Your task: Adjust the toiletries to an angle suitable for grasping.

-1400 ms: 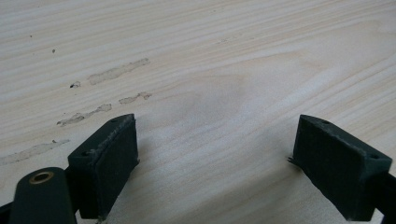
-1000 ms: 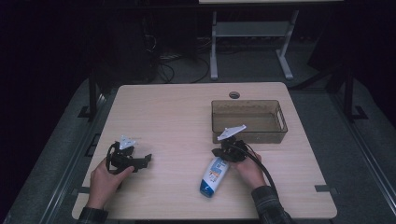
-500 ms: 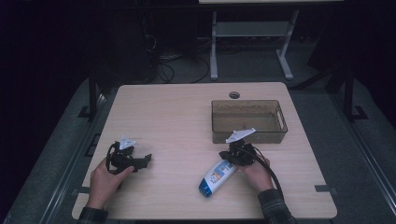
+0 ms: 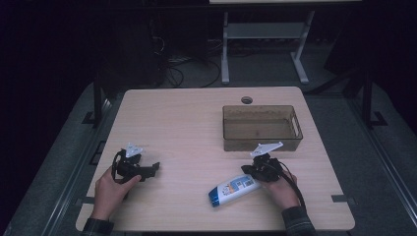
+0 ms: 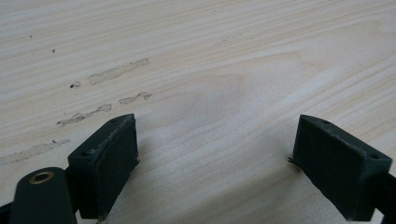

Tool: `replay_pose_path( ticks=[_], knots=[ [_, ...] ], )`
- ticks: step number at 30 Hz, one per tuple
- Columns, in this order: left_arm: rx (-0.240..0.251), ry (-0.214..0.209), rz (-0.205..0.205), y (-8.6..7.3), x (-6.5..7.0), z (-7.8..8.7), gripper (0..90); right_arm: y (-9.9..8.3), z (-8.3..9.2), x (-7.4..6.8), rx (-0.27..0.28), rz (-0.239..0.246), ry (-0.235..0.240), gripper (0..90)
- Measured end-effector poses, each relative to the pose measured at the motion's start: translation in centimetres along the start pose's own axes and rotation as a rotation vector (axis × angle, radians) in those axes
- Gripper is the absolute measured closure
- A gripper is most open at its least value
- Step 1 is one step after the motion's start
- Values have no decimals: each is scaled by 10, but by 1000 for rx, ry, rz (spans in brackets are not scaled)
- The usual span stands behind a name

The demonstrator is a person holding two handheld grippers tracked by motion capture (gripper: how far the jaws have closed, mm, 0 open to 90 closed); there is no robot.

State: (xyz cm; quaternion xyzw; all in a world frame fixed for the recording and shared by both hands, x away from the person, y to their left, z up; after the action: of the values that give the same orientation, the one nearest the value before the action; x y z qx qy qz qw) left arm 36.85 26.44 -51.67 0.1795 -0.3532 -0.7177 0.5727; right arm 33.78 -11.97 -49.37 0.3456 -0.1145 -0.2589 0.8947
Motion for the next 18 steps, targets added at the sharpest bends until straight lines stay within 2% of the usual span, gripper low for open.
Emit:
replay_pose_path(
  ticks=[4, 7, 14, 17, 18],
  knots=[
    [0, 0, 0, 0, 0, 0, 128, -3, 7, 1, 18, -11, -7, 900],
    [1, 0, 1, 0, 0, 0, 128, 0, 16, -2, 54, -16, -2, 900],
    [0, 0, 1, 0, 0, 0, 128, 2, 25, -25, 89, 12, 35, 900],
    [0, 0, 0, 0, 0, 0, 128, 2, 25, -32, 87, 27, 45, 900],
    [0, 0, 0, 0, 0, 0, 128, 2, 25, -40, 90, 31, 62, 900]
  ],
)
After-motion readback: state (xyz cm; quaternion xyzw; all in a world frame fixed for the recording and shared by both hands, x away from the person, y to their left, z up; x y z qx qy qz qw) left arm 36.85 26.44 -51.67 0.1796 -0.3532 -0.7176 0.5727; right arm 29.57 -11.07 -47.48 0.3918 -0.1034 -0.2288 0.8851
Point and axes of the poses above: each handheld gripper's, and its own axes: z roughly backward along the jaws, y roughly out of its top, x roughly to its right, the point moved 6 cm from there along -z, roughly forward along the jaws, and after that the axes turned 13 degrees about z, right-handed, at the moved point
